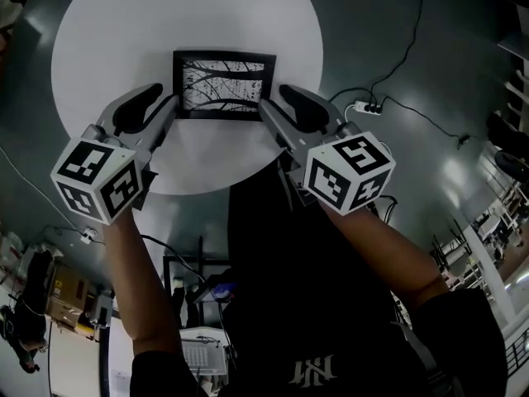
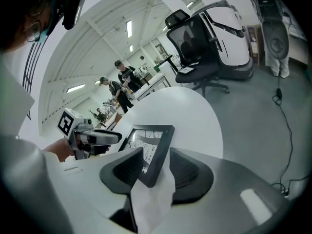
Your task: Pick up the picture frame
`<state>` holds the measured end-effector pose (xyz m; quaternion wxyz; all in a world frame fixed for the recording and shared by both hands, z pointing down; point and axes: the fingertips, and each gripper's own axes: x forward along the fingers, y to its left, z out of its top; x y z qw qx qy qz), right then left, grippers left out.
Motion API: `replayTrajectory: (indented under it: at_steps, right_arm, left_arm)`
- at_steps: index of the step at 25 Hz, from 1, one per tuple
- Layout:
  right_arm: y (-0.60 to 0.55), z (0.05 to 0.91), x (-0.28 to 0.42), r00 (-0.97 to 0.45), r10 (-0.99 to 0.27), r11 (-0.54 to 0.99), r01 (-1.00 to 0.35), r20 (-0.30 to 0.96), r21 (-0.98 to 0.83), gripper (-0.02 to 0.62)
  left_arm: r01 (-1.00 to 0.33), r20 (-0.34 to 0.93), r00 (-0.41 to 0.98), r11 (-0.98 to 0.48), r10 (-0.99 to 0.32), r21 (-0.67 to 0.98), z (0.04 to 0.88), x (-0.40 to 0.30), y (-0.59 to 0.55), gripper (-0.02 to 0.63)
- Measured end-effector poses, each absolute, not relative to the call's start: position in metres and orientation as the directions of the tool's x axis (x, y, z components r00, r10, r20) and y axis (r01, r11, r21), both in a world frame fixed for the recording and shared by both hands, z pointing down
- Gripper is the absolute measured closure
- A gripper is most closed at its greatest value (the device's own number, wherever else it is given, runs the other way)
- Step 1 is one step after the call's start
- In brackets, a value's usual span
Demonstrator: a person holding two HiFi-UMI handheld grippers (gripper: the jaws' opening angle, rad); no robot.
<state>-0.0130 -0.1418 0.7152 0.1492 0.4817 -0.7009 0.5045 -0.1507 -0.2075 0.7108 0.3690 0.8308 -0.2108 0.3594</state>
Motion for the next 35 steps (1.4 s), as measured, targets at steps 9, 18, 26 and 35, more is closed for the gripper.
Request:
replayTrajectory:
  at_steps: [9, 18, 26, 35]
  right_arm:
    - [-0.144, 0.719, -0.016, -0.472, -0.522, 0.012, -0.837, 0.711, -0.547, 0.451]
    - [-0.143, 0.725, -0.017, -0.463, -0.501, -0.008, -0.842, 0.731, -0.54, 0.477]
    - [-0.144, 0.725, -0.018, -0.46, -0.494, -0.018, -0.844, 0.738, -0.537, 0.502]
    - [-0.144, 0.724, -0.018, -0.454, -0.495, -0.017, -0.847, 0.74, -0.531, 0.505]
  left_arm:
    - [-0.633, 0.771, 0.634, -0.613, -0.058, 0.473, 0.722, -0.146, -0.203, 0.486]
    - [-0.64, 0.785, 0.617, -0.609, -0.043, 0.469, 0.727, -0.143, -0.2, 0.486]
    - [-0.642, 0.787, 0.615, -0.602, -0.035, 0.475, 0.726, -0.14, -0.2, 0.491]
    - [-0.648, 0.79, 0.611, -0.596, -0.038, 0.473, 0.725, -0.139, -0.2, 0.5]
